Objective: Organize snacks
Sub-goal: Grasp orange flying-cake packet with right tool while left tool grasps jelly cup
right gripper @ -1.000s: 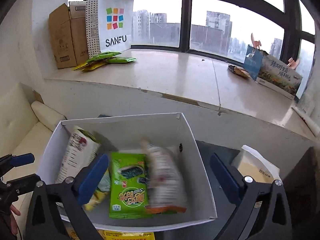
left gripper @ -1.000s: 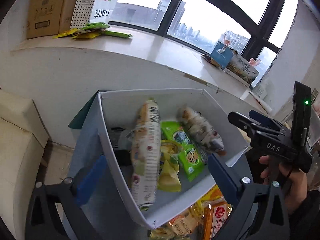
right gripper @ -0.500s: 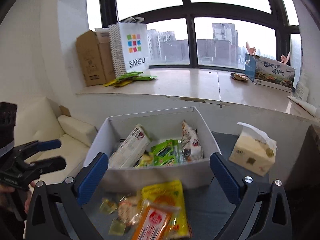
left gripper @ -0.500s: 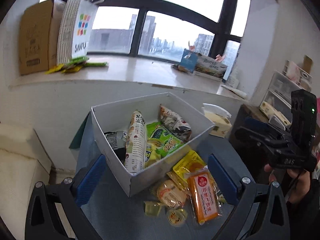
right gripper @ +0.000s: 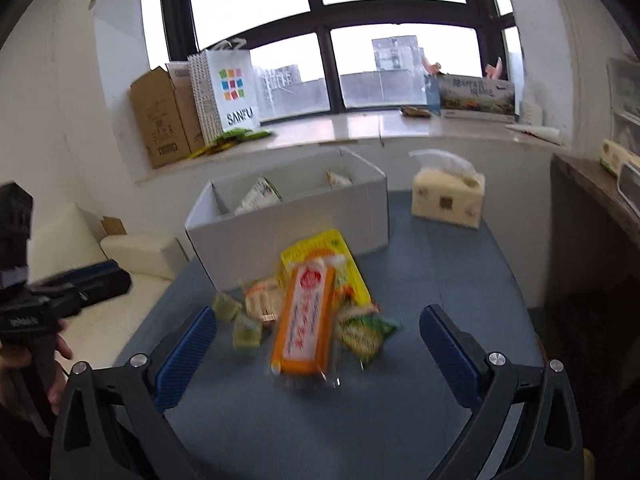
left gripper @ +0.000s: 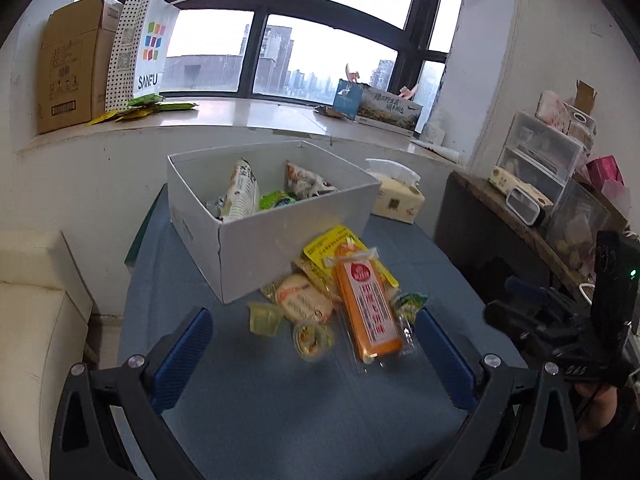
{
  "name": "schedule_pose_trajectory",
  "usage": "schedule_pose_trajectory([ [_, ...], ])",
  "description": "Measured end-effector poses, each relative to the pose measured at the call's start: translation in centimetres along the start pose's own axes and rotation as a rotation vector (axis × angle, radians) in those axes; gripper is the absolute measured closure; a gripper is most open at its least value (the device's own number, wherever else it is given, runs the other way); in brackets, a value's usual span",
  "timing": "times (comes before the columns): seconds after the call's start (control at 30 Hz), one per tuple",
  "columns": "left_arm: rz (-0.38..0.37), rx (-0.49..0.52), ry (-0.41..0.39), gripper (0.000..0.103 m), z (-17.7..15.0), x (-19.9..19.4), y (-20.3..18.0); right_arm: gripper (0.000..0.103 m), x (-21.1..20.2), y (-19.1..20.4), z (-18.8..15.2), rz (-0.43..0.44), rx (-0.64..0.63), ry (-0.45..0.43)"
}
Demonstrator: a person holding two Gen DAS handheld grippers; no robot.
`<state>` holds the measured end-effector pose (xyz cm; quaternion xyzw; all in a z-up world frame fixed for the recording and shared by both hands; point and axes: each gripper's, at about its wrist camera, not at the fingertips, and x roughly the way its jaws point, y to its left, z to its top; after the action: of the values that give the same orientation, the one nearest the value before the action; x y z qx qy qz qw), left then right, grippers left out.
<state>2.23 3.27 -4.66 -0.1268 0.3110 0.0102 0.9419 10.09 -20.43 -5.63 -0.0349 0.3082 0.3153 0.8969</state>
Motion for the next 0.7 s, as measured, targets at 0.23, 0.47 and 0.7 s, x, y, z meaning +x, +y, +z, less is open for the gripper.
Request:
schedule_pose_trajectory([
  [0.23,0.016,0.019,-0.025,0.000,-0.7,-1.2,-0.7,0.000,2.0,2.2,-1.9,-0.022,-0.098,0.075],
  [0.47,0.021,0.031,-0.039,0.000,-0.7,-2.2,-0.8,0.000,3.6,3.1,-1.0,-0.054,-0.130,0.125],
  [0.7,0.037,0.041,-0.024,0.000,-1.1,-2.0,-0.7,0.000,9.0,4.0,0.3,-0.119,-0.166,0.218],
])
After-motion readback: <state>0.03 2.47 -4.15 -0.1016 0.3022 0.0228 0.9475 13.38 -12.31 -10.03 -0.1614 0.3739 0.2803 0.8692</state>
